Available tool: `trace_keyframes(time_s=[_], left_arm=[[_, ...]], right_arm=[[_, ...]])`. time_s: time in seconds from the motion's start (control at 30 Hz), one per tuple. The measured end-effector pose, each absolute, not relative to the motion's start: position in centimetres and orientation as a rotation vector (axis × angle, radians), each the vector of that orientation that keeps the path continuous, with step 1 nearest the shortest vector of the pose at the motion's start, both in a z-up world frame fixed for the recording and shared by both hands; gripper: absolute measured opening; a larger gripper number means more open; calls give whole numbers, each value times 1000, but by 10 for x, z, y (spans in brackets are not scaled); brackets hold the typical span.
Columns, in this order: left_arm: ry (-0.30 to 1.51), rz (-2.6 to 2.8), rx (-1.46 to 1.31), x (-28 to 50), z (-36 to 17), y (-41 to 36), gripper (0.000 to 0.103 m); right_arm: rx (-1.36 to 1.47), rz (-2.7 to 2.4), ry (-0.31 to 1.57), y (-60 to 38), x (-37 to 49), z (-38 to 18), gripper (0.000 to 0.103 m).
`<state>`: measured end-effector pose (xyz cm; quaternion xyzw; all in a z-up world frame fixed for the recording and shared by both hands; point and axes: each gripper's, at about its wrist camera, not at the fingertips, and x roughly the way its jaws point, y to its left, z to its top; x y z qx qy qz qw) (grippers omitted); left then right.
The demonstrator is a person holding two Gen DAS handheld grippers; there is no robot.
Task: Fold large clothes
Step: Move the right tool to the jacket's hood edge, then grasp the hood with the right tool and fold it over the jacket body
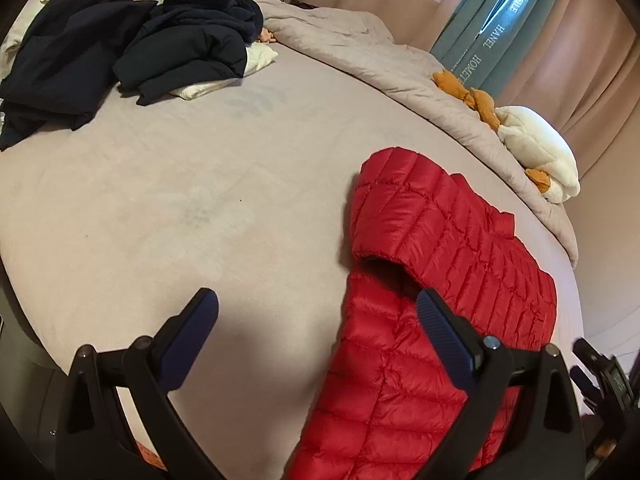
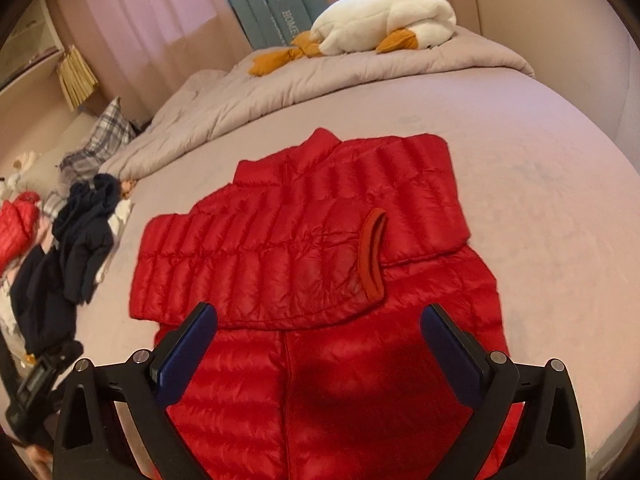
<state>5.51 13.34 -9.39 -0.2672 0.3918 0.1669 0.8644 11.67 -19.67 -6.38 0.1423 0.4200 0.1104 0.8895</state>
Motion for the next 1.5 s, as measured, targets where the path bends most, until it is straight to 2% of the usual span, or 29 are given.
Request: trace_keyframes(time_s=[0.17,0.27,0.4,0.47,0.57,0.6,0.67,0.7,0.73,0.8,1.23,1.5], left_arm=[[847,334,-577,59,-102,132,99],[854,330,-574,60,-105,131,99],[871,337,-572,61,-108,132,99],[870,344,-579,60,-108,133,99],[867,349,-590,58,-108,134,99],[865,348,-593,58,-108,135,99],[860,345,-596,56,-108,135,99],[859,344,-598,56,-108,135,99],[859,344,-600,57,-109,136,99],[858,336,-608,57,-109,137,99],[797,292,-610,76,-86,139,99],[771,261,-585,103,-71,134,99]], right_arm=[[261,215,925,-185,141,-83,98],[227,202,966,-179,156,-97,93],[197,169,994,-176,169,-112,92],[188,172,1000,-176,173,-117,87],[182,199,1029,-176,176,-125,73],[183,210,1032,-175,176,-126,65],[179,238,1023,-174,174,-125,46],[178,264,1020,-172,172,-123,30],[179,286,1022,-171,169,-120,20],[169,299,1011,-167,163,-112,16],[57,377,748,-161,146,7,13],[31,375,665,-156,158,38,13]])
